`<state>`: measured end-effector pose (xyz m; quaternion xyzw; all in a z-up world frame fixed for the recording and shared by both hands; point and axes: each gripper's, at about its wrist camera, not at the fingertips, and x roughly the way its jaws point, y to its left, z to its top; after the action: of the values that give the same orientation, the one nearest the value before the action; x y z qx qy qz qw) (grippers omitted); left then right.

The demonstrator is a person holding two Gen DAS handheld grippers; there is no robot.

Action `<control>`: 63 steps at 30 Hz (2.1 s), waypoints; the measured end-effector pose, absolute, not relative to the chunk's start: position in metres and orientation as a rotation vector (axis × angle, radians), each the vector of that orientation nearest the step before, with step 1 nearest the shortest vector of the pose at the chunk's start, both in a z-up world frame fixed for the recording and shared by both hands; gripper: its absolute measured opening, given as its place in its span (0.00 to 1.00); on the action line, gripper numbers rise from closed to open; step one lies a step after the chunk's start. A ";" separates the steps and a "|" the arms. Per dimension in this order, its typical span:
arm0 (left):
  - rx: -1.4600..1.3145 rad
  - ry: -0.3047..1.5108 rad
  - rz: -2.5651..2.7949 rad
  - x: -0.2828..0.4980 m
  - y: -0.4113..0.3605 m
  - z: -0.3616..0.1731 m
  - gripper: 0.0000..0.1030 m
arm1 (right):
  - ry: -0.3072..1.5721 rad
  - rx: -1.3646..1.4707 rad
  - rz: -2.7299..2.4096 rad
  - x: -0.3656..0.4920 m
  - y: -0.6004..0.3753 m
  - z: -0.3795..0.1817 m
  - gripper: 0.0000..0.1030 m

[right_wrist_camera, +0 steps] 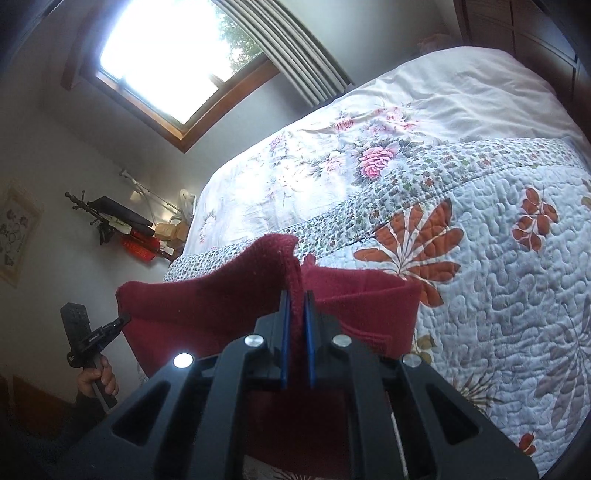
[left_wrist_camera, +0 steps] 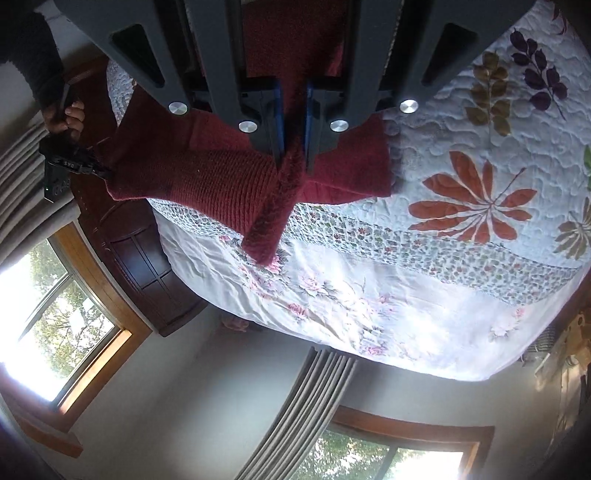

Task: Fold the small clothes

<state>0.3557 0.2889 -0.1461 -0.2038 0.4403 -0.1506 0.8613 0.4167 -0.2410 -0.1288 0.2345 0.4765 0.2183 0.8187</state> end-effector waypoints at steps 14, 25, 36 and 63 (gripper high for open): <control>-0.508 1.008 -0.322 0.457 0.310 -0.184 0.08 | 1.103 0.490 0.435 0.512 -0.232 -0.159 0.06; -0.681 1.260 -0.259 0.495 0.329 -0.279 0.07 | 1.338 0.504 0.317 0.546 -0.236 -0.241 0.06; -0.675 1.166 -0.279 0.520 0.333 -0.244 0.07 | 1.281 0.523 0.315 0.565 -0.236 -0.221 0.06; -0.656 1.452 -0.391 0.548 0.320 -0.309 0.33 | 1.552 0.574 0.387 0.583 -0.231 -0.282 0.50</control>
<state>0.5481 0.3203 -0.3088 -0.2925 0.6472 -0.1743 0.6821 0.5832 -0.2307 -0.2815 0.2536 0.6859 0.1712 0.6603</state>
